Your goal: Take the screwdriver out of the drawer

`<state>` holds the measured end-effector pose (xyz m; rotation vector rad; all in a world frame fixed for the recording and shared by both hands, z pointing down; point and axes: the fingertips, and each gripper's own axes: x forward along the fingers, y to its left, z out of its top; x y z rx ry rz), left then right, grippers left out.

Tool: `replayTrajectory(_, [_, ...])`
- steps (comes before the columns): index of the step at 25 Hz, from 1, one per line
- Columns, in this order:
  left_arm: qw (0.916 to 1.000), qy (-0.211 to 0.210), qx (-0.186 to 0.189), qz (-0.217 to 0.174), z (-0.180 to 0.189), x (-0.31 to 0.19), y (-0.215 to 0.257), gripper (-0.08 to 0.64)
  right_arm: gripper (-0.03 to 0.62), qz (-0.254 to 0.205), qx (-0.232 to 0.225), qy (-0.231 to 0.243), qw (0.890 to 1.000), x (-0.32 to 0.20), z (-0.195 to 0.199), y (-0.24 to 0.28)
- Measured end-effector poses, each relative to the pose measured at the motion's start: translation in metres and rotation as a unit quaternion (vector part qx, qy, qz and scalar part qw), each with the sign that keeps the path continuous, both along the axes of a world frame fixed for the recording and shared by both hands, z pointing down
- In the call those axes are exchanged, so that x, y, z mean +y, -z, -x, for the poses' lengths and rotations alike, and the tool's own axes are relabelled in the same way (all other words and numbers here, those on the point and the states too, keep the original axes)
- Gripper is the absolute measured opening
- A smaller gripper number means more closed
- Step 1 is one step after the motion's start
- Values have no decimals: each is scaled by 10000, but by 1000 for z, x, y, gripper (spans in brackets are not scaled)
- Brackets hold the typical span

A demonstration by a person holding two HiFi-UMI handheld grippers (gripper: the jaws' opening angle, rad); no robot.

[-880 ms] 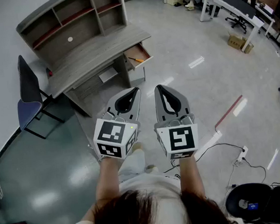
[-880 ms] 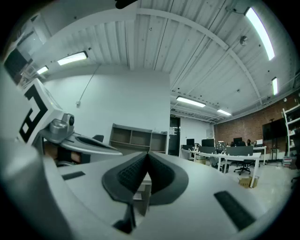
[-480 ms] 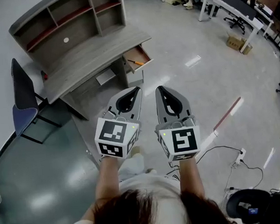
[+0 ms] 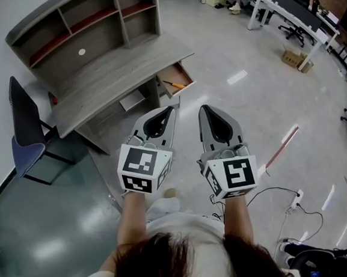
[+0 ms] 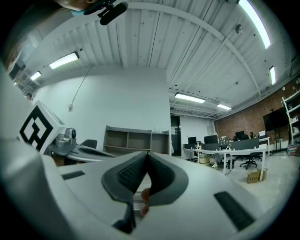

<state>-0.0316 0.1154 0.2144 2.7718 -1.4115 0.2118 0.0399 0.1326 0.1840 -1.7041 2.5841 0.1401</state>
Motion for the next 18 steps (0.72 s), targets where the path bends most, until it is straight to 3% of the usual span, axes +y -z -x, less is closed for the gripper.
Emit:
replayTrajectory(9, [9999, -131, 79, 70, 37, -51, -6, 17, 28, 183, 52, -39, 9998, -52, 40, -5])
replayTrajectory(18, [9993, -192, 143, 287, 37, -88, -25, 15, 27, 399, 381, -285, 9981, -88, 32, -25])
